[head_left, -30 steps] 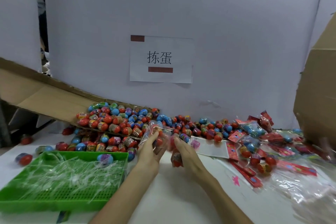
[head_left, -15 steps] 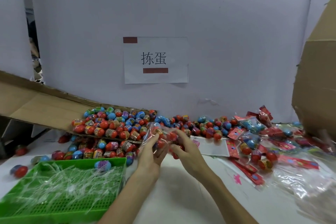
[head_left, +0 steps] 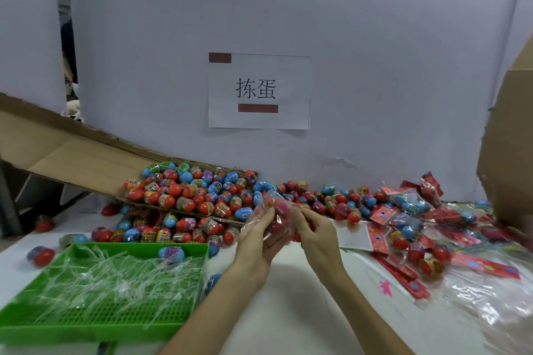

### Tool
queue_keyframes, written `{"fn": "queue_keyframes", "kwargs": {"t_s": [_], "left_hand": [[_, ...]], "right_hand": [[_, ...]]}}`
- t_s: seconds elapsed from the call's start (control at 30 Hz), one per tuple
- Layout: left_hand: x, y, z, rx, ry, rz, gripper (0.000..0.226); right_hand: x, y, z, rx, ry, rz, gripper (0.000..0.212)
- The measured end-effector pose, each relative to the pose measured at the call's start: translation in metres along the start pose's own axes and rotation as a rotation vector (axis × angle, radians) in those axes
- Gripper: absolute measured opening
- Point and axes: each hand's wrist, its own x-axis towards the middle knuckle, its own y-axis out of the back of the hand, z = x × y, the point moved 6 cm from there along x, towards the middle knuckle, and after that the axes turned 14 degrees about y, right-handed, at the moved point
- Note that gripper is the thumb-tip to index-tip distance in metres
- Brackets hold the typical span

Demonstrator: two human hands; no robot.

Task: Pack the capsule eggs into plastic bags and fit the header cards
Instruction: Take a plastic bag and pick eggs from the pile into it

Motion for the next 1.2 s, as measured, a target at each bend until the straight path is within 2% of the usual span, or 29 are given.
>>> {"fn": "queue_keyframes", "kwargs": {"t_s": [0.17,0.23,0.43,0.57,0.73,0.9,0.97,1.13,1.2], "left_hand": [[0.0,-0.002,-0.003,-0.005,0.042,-0.003,0.022],[0.0,-0.003,-0.004,0.005,0.058,-0.007,0.024],[0.001,0.0,-0.008,0.03,0.081,0.037,0.035],[0.003,0.008,-0.002,-0.059,0.092,0.085,0.031],[0.005,0.015,-0.001,-0.123,0.081,0.153,0.032],[0.007,0.014,-0.002,-0.087,0.083,0.107,0.034],[0.008,0.015,-0.003,-0.065,0.09,0.1,0.034],[0.009,0.014,-0.005,-0.038,0.112,0.098,0.033],[0.009,0.014,-0.005,-0.04,0.115,0.09,0.033]], "right_hand": [[0.003,0.014,0.005,0.041,-0.073,0.133,0.022],[0.003,0.017,0.008,0.08,-0.095,0.14,0.022],[0.003,0.012,0.012,0.025,-0.051,0.085,0.013],[0.0,-0.001,0.014,0.1,-0.136,-0.012,0.01],[0.0,-0.01,0.021,0.325,-0.261,-0.093,0.032],[-0.002,-0.003,0.026,0.297,-0.297,0.041,0.036],[-0.002,-0.001,0.026,0.311,-0.302,0.029,0.03],[-0.002,-0.003,0.019,0.156,-0.207,-0.036,0.01],[-0.002,-0.007,0.016,0.103,-0.177,-0.057,0.013]]}}
